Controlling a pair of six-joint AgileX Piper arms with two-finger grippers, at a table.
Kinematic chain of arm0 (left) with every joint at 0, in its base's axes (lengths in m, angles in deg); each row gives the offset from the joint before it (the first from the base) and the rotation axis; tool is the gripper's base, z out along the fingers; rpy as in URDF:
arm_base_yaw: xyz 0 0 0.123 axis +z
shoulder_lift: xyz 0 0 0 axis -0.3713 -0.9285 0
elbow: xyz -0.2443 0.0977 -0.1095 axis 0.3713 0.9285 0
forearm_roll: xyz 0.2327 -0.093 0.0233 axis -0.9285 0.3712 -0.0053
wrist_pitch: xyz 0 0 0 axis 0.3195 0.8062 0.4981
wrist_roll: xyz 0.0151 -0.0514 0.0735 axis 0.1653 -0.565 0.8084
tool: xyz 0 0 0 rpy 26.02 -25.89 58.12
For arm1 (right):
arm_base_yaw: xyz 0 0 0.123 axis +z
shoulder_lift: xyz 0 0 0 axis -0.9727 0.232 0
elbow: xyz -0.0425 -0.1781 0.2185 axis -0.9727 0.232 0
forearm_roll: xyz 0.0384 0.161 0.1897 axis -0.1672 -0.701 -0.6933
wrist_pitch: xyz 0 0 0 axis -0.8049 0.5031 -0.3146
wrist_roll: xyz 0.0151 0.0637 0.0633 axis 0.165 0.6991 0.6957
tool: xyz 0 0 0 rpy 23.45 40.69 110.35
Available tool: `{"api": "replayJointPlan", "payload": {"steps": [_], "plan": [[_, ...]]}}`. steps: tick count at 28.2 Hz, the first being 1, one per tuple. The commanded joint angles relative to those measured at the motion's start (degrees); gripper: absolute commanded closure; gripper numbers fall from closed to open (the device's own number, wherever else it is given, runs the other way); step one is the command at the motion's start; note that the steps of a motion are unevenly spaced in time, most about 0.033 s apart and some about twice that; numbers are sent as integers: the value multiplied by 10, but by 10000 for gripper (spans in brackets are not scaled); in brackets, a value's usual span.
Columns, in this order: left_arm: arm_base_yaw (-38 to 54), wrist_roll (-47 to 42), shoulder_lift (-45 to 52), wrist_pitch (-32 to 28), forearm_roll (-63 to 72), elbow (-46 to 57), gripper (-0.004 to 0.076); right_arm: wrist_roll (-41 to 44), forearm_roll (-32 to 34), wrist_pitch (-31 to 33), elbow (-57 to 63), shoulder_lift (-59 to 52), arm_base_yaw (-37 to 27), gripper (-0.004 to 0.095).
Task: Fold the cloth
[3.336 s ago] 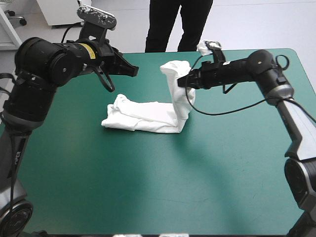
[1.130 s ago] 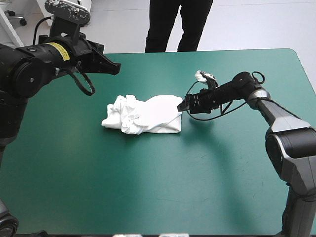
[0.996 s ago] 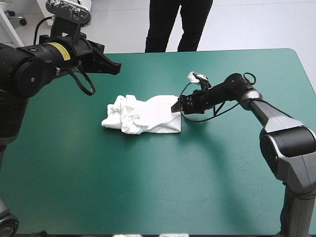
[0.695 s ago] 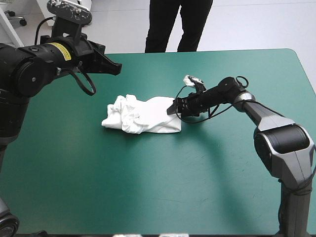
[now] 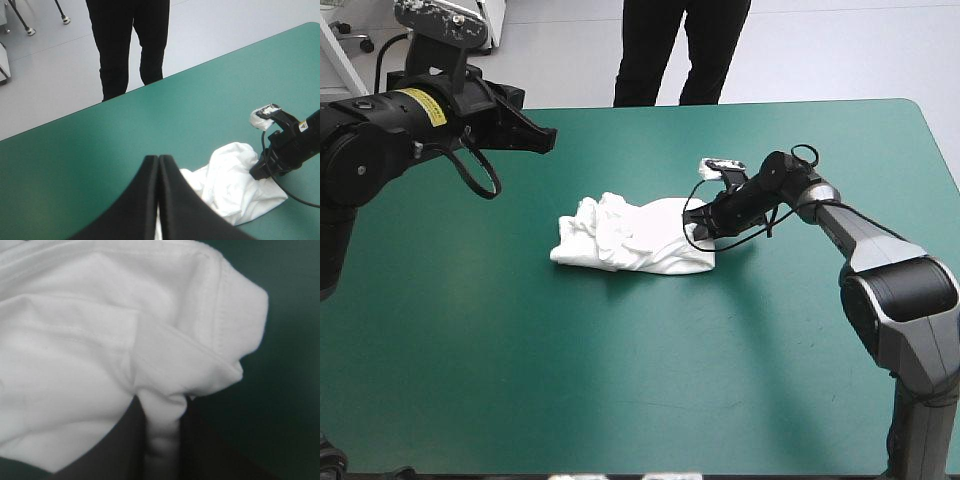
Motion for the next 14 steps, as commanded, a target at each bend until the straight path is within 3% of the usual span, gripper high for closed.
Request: {"api": "replayJointPlan", "payload": {"steps": [1,5,14], "plan": [[-4,-2,25,20,1,-15,733,46,146,30,-5,-58,-30,925],[-4,-2,34,20,4,-15,733,68,221,67,32,-107,-93,925],[-4,-5,39,20,18,-15,733,72,302,69,187,-234,-240,925]]}}
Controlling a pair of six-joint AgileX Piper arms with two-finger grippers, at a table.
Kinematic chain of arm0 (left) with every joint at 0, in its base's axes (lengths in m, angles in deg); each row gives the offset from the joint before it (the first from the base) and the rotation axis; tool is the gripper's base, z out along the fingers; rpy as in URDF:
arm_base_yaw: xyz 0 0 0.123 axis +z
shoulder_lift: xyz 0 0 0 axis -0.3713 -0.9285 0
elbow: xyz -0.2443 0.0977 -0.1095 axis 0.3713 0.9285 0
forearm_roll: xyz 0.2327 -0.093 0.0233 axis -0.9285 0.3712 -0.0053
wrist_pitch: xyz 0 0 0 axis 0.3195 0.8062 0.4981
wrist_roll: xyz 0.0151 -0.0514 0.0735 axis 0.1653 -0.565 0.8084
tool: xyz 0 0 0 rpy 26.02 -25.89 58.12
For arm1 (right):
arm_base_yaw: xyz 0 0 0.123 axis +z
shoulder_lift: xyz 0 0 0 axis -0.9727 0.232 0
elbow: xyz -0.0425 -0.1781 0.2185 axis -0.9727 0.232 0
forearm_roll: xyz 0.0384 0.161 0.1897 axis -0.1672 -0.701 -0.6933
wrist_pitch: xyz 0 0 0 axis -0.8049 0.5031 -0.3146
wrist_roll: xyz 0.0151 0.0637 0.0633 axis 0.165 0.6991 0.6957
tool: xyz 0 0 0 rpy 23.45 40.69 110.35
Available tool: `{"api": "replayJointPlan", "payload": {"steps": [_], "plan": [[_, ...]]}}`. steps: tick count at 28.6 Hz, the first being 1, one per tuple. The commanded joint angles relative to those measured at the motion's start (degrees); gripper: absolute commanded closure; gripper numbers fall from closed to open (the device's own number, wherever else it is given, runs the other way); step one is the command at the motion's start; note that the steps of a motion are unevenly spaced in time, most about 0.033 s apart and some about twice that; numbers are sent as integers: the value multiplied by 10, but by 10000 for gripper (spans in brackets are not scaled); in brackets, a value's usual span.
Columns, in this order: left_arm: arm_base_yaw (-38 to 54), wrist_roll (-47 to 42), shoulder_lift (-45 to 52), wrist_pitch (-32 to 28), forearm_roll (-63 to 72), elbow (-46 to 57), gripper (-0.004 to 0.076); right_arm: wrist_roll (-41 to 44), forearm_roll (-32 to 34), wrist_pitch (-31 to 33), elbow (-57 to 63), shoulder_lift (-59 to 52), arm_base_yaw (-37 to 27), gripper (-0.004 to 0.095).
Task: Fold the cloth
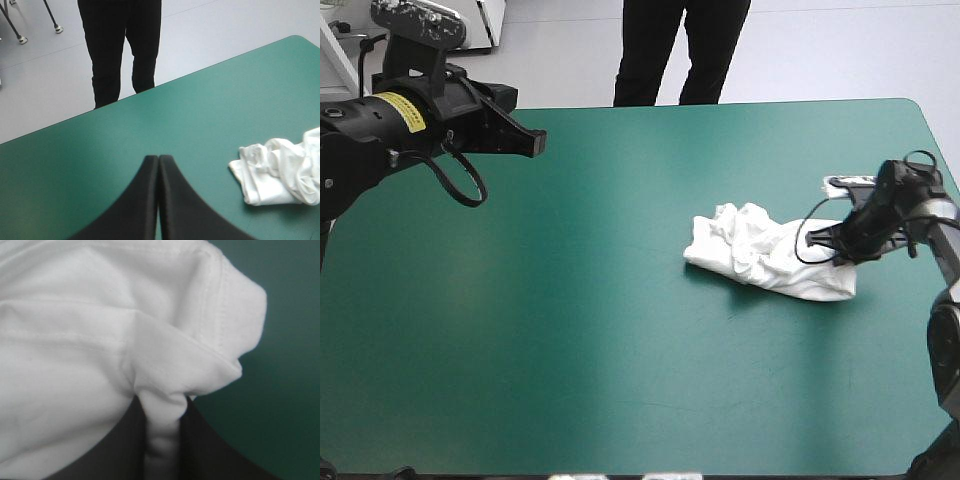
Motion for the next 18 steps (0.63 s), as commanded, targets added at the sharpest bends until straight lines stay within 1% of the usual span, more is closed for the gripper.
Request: {"api": "replayJointPlan", "payload": {"steps": [1,3,6,8,11,12,13,15,16,17,18], "plan": [[-4,-5,17,20,2,-15,733,-2,47,-2,48,-78,-58,925],[-4,-5,17,20,7,-15,733,-2,54,-15,83,-108,-98,925],[-4,-2,18,20,23,-15,733,-2,45,-45,126,-145,-152,925],[-4,-1,18,20,31,-15,733,-2,42,-57,143,-159,-177,925],[-4,-1,18,20,32,-15,733,3,43,-68,159,-169,-196,925],[-4,-1,18,20,32,-15,733,23,54,-71,160,-169,-196,924],[-4,-1,18,20,32,-15,733,26,54,-71,160,-169,-196,914],[-4,-1,18,20,32,-15,733,24,54,-71,159,-169,-196,784],[-4,-1,18,20,32,-15,733,24,51,-66,152,-169,-196,622],[-4,-1,18,20,32,-15,733,24,48,-63,147,-170,-196,563],[-4,1,18,20,31,-15,733,24,42,-45,130,-176,-196,314]]}}
